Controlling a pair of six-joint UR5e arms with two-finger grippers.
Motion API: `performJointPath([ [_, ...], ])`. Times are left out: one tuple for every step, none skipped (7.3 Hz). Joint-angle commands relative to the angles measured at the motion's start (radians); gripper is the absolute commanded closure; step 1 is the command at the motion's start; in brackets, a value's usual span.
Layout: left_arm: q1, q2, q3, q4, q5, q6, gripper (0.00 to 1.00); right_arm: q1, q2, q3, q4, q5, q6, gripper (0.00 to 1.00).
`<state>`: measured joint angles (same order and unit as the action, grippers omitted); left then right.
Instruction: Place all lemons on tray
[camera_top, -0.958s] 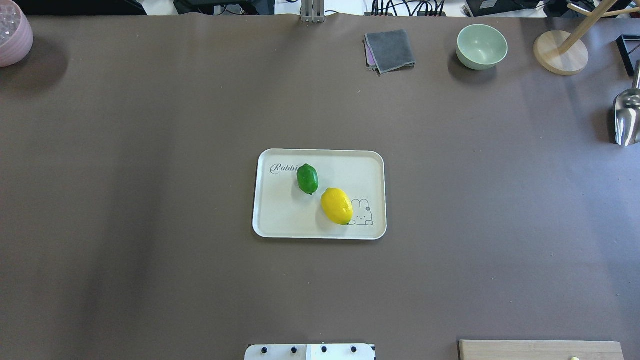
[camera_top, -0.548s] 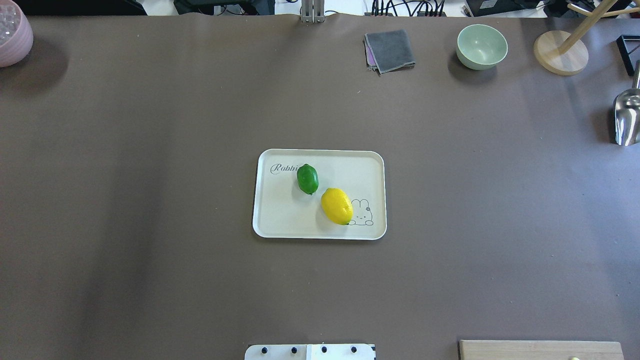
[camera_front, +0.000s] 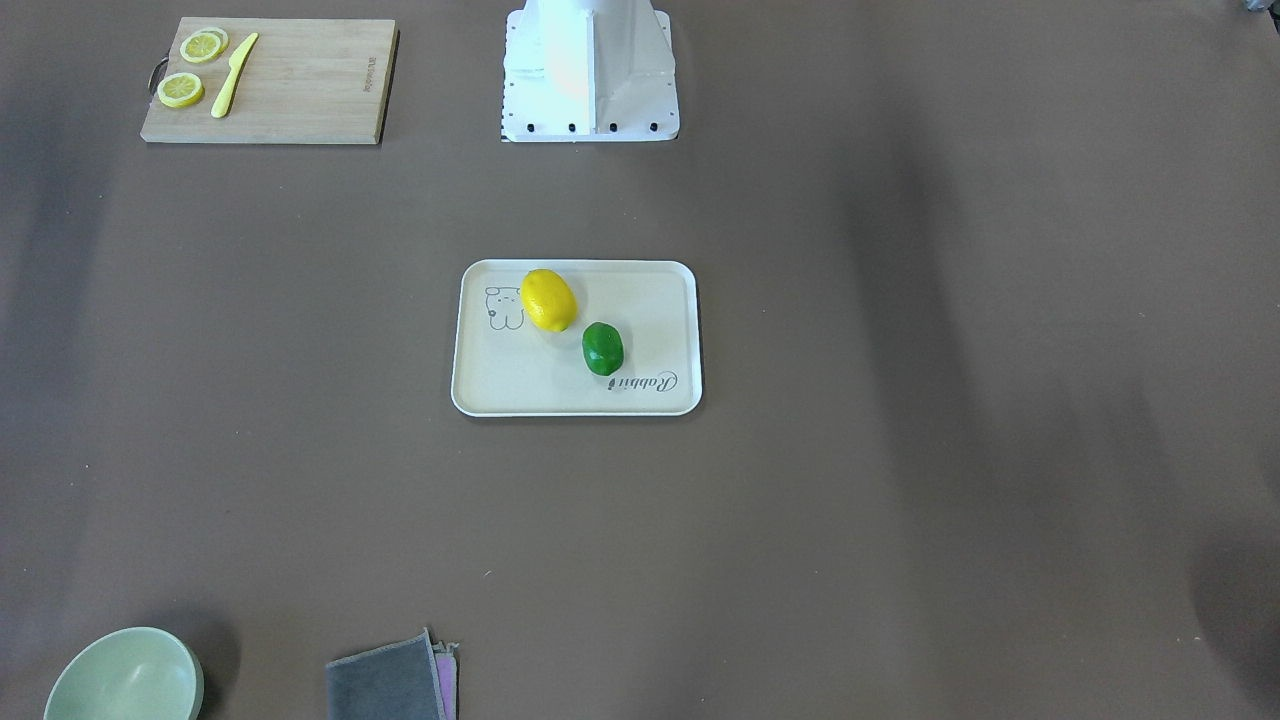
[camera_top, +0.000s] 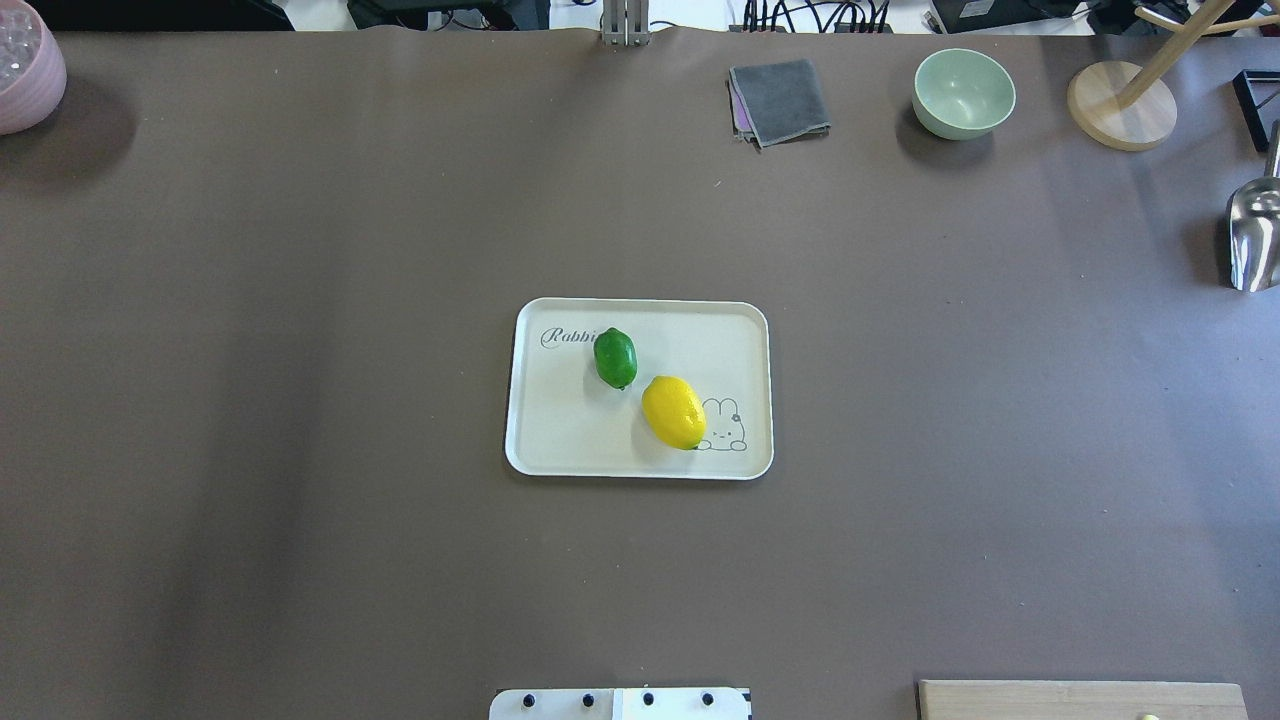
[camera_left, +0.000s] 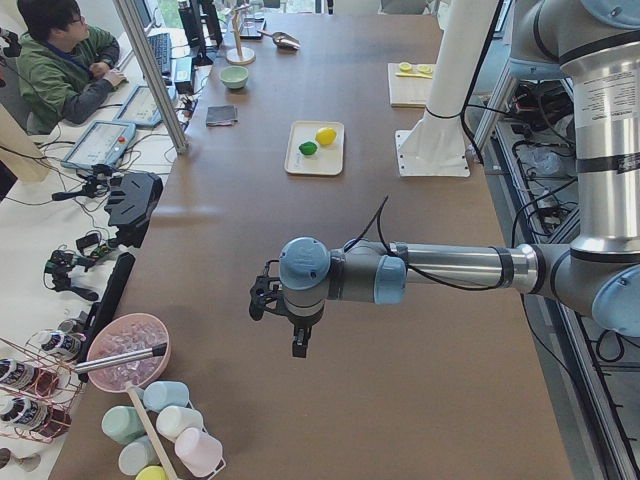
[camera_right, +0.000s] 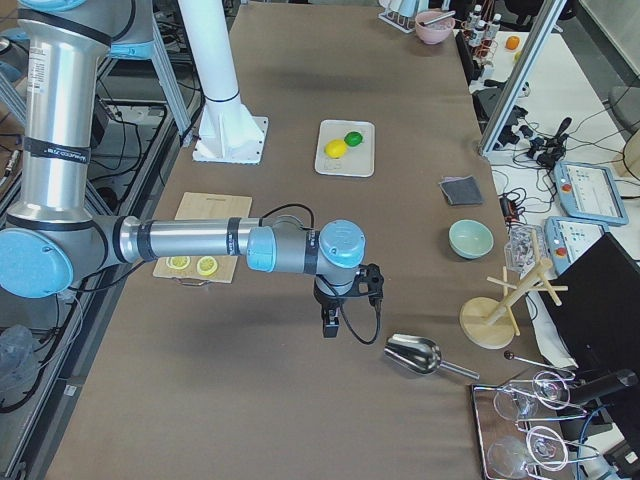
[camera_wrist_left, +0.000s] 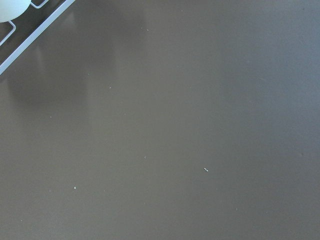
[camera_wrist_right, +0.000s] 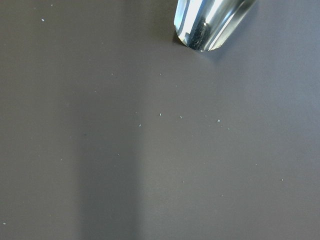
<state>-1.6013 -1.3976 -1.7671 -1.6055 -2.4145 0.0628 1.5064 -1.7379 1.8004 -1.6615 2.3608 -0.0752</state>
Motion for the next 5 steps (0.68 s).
performJointPath([
  [0.001, -0.001, 0.000, -0.002, 0.000, 0.000, 0.02, -0.011, -0.003, 0.008, 0.002, 0.002, 0.000, 0.00],
  [0.001, -0.003, -0.002, -0.002, 0.000, 0.000, 0.02, -0.011, -0.003, 0.008, 0.002, 0.002, 0.000, 0.00],
  [0.001, -0.003, -0.006, -0.005, 0.000, 0.000, 0.02, -0.011, -0.003, 0.008, 0.002, 0.002, 0.000, 0.00],
  [0.001, -0.003, -0.006, -0.005, 0.000, 0.000, 0.02, -0.011, -0.003, 0.008, 0.002, 0.002, 0.000, 0.00],
  [0.001, -0.003, -0.008, -0.004, 0.000, 0.000, 0.02, -0.011, -0.003, 0.008, 0.002, 0.002, 0.002, 0.00],
])
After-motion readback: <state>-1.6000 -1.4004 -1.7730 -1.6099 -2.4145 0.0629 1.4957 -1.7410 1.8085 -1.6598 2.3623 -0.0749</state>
